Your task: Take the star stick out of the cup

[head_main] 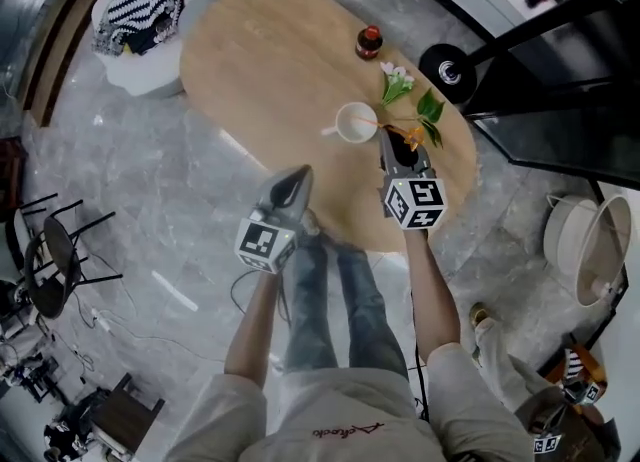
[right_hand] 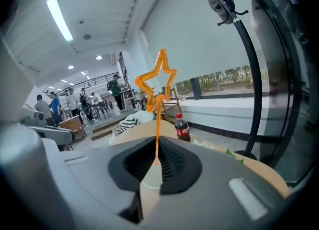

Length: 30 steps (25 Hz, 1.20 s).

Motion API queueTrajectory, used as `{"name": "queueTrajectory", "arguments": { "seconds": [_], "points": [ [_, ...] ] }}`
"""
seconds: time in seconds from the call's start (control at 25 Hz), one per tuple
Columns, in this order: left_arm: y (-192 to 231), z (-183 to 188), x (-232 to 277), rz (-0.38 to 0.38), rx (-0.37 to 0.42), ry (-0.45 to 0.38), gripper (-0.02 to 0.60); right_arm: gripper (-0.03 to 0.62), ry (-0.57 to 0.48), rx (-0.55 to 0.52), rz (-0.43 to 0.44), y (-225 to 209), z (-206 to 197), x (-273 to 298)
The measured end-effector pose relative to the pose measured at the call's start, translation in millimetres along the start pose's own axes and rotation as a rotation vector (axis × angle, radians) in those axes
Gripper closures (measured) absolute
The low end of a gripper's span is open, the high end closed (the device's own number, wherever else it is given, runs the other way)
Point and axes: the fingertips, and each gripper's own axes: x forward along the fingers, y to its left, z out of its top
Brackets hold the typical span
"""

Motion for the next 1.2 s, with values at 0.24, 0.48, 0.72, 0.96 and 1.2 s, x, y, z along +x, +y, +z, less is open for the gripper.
{"name": "queueTrajectory", "arguments": {
  "seconds": [0.24, 0.48, 0.72, 0.96, 1.2],
  "points": [
    [-15, 81, -13, 0.01, 0.065, -0.071, 0.583, 0.576, -0.074, -0.03, 0.001, 25, 69, -49],
    [-41, 151, -37, 0.026, 0.116, -0.132, 0.583, 0.576, -0.127, -0.07, 0.002, 49, 127, -103],
    [-69, 210, -72, 0.05, 0.15, -0.178, 0.583, 0.577, -0.179, -0.11, 0.025, 75, 190, -151],
    [-100, 272, -111, 0.069, 0.193, -0.254, 0.583, 0.577, -0.254, -0.16, 0.032, 101, 255, -201],
    [-124, 308, -141, 0.081, 0.232, -0.296, 0.583, 0.577, -0.307, -0.195, 0.042, 126, 295, -237]
  ]
}}
